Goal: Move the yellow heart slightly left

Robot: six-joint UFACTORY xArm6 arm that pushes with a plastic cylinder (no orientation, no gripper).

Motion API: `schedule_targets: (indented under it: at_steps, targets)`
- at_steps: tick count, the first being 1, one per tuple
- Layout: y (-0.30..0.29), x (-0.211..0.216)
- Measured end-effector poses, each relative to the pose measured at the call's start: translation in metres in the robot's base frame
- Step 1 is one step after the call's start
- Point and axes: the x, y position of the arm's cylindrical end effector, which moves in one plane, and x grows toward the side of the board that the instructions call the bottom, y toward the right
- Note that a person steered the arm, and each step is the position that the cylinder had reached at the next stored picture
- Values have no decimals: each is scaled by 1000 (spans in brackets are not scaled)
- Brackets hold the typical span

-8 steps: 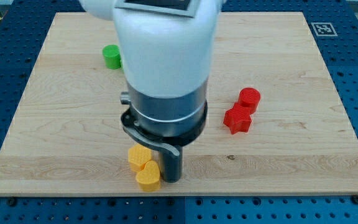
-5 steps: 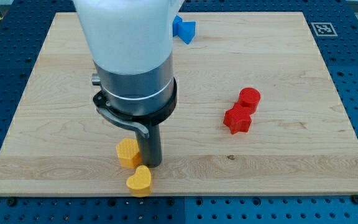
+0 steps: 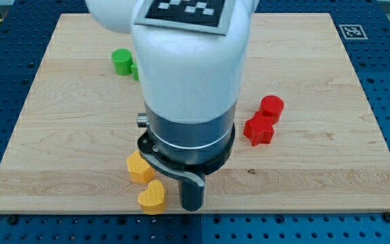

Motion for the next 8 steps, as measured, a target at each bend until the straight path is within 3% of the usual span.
schedule_targets:
  at_steps: [5,8]
  targets:
    - [-55,-3]
    - [-72,-64]
